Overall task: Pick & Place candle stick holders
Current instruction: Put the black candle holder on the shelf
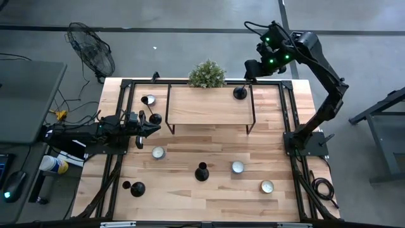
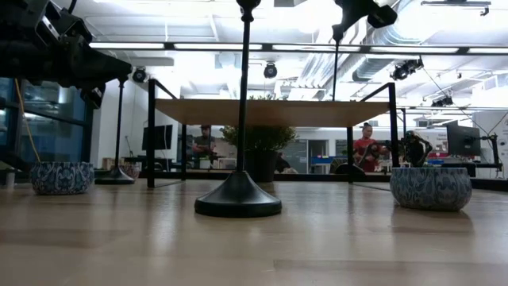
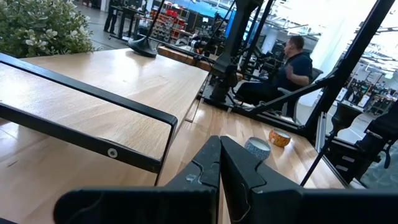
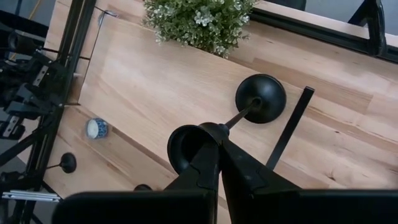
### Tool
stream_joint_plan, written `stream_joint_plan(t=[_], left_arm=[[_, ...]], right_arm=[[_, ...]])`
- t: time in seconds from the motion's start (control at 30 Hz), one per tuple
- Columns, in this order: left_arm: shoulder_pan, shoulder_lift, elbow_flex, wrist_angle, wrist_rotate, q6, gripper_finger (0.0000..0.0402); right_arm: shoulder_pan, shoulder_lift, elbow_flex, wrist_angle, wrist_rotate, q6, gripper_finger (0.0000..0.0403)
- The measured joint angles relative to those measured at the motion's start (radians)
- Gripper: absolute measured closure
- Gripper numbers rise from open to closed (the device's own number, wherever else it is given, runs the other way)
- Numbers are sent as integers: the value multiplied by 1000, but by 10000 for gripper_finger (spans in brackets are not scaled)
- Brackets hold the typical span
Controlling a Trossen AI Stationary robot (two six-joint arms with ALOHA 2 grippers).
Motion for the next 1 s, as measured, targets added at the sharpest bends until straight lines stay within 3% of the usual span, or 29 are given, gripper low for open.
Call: stream_joint_plan(t=[0.37,1.0], left_arm=[[0,0,0,0,0,0,400],[0,0,0,0,0,0,400]], right_arm=[[0,1,-1,-4,41,0,345],[0,-26,3,2,50,1,306]])
